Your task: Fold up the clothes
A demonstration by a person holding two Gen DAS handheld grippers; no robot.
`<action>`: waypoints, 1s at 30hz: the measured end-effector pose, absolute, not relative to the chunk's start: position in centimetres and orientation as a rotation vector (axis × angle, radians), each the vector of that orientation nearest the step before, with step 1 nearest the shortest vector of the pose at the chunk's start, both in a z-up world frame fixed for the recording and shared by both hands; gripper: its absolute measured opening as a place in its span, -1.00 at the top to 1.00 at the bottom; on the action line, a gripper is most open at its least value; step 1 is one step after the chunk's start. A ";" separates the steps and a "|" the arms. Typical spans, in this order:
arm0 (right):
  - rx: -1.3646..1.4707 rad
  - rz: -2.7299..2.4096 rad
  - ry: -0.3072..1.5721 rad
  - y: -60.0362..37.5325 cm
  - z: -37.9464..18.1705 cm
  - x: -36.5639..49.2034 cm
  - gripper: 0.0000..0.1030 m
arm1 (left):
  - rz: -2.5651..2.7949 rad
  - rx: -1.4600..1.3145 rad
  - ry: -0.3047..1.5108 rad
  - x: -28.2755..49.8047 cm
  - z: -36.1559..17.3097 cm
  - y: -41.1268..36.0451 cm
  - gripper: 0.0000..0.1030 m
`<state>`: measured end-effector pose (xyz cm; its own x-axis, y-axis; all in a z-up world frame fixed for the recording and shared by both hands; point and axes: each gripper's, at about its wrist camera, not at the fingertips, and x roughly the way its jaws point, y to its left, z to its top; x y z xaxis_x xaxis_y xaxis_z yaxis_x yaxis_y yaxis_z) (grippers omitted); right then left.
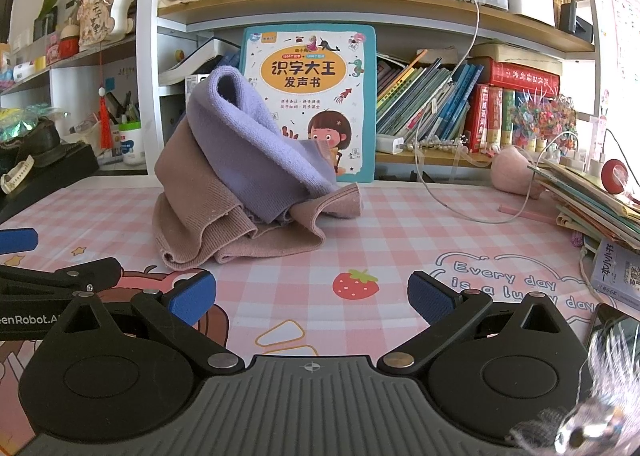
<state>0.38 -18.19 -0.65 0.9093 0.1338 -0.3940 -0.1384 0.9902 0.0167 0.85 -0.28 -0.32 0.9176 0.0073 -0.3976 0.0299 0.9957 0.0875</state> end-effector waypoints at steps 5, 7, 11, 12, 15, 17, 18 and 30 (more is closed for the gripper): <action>-0.013 0.144 0.407 -18.1 -0.7 0.4 -1.00 | -0.010 0.092 0.406 0.7 -0.3 -0.3 -1.00; -0.013 0.145 0.407 -18.1 -0.7 0.3 -1.00 | -0.006 0.095 0.401 0.6 -0.3 -0.4 -1.00; -0.014 0.151 0.407 -18.1 -0.7 0.4 -1.00 | -0.005 0.100 0.400 0.6 -0.3 -0.5 -1.00; -0.015 0.153 0.407 -18.1 -0.7 0.4 -1.00 | -0.005 0.101 0.400 0.6 -0.3 -0.5 -1.00; -0.019 0.157 0.408 -18.0 -0.7 0.4 -1.00 | -0.003 0.101 0.402 0.7 -0.3 -0.5 -1.00; -0.021 0.155 0.410 -18.0 -0.7 0.4 -1.00 | 0.003 0.102 0.403 0.8 -0.3 -0.5 -1.00; -0.022 0.154 0.411 -18.0 -0.7 0.5 -1.00 | 0.005 0.102 0.402 0.8 -0.3 -0.5 -1.00; -0.022 0.144 0.404 -18.0 -0.6 0.3 -1.00 | -0.025 0.118 0.397 0.6 -0.3 -0.8 -1.00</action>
<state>0.34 -18.02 -0.64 0.9096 0.1347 -0.3930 -0.1436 0.9896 0.0068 0.57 -0.79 -0.35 0.9221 -0.0008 -0.3869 0.0468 0.9929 0.1095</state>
